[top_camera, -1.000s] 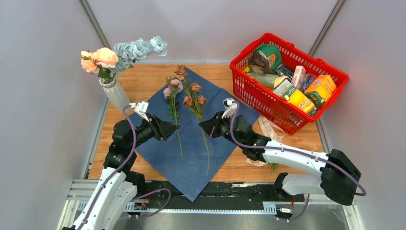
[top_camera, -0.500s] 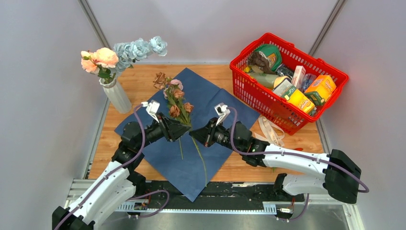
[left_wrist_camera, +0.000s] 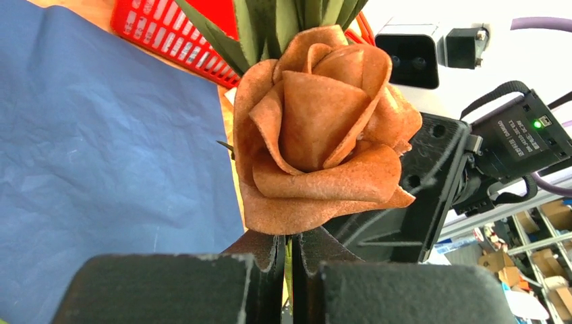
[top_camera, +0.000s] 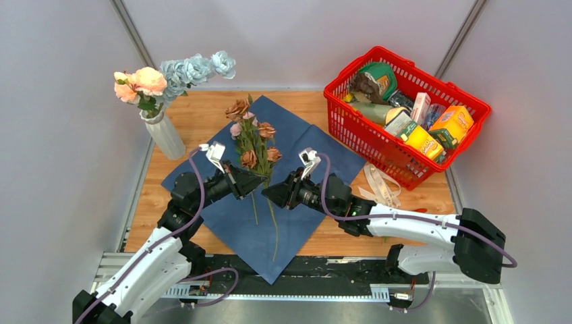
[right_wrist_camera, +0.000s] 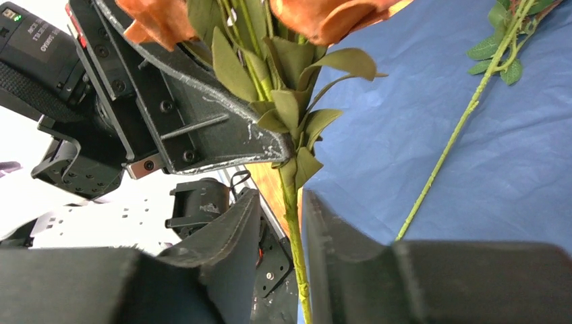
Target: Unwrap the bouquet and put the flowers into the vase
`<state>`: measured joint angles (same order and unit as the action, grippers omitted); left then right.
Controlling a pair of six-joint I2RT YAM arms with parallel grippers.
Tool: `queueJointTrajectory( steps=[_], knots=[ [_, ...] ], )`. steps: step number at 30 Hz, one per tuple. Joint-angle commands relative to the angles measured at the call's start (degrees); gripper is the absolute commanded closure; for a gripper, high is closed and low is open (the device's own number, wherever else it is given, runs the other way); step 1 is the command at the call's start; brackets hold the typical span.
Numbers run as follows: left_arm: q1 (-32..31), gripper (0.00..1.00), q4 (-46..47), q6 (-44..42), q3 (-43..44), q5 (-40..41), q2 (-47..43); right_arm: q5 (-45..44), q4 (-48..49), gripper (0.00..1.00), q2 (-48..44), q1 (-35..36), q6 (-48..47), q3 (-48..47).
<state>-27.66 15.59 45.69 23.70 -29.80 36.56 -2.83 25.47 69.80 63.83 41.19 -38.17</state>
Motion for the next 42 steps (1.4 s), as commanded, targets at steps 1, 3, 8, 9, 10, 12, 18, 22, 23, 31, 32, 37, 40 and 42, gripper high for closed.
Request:
queueJointTrajectory(
  steps=[1, 3, 8, 9, 10, 12, 18, 22, 23, 31, 32, 37, 40, 42],
  knots=[
    [-0.2, 1.0, -0.21, -2.88, 2.66, 2.63, -1.75, -1.2, 1.17, 0.55, -1.42, 0.85, 0.74, -0.32],
    [-0.29, 1.0, -1.09, -4.98, 3.19, 4.22, -2.54, -2.17, -0.68, 0.4, -2.64, 0.77, 0.3, -0.41],
    [-0.29, 1.0, -6.71, -17.88, 8.01, 10.54, -2.28, -5.34, -2.62, 0.04, -8.35, 0.77, -0.93, 2.31],
    [-0.2, 1.0, -7.85, -19.75, 9.07, 12.82, -2.19, -6.04, -3.23, 0.0, -9.15, 0.77, -1.2, 2.84],
    [-0.2, 1.0, -8.38, -24.29, 10.82, 14.84, -1.84, -6.74, -3.67, 0.0, -10.9, 0.77, -1.46, 3.45],
    [-0.11, 1.0, -9.18, -30.45, 13.28, 20.9, -1.31, -8.59, -5.08, 0.0, -13.71, 0.85, -1.99, 4.33],
    [-0.11, 1.0, -5.94, -45.4, 19.79, 36.2, 1.41, -12.19, -6.23, 0.0, -19.61, 0.85, -3.66, 7.32],
    [-0.2, 1.0, 5.56, -56.55, 17.96, 39.99, 0.27, -13.78, -6.49, 0.0, -21.72, 0.68, -4.89, 9.34],
    [-0.11, 1.0, 10.11, -58.5, 17.52, 40.52, 0.27, -14.3, -6.75, 0.0, -22.25, 0.68, -4.98, 9.61],
    [-0.11, 1.0, 18.06, -78.89, 20.68, 44.39, 5.19, -16.94, -8.15, 0.0, -22.95, 0.68, -8.4, 9.44],
    [-0.11, 1.0, 19.37, -79.96, 20.68, 44.3, 5.8, -17.12, -8.25, 0.0, -23.13, 0.59, -8.49, 9.26],
    [1.64, 1.0, 23.95, -83.57, 21.29, 43.95, 7.74, -17.3, -7.99, 0.0, -23.57, 0.68, -8.67, 9.43],
    [4.19, 1.0, 26.76, -83.22, 21.91, 43.6, 9.23, -17.82, -7.98, 0.0, -23.31, 0.59, -9.2, 9.35],
    [6.73, 1.0, 27.47, -82.7, 22.09, 42.55, 10.02, -17.74, -7.9, 0.0, -23.22, 0.68, -9.29, 9.26]
  ],
)
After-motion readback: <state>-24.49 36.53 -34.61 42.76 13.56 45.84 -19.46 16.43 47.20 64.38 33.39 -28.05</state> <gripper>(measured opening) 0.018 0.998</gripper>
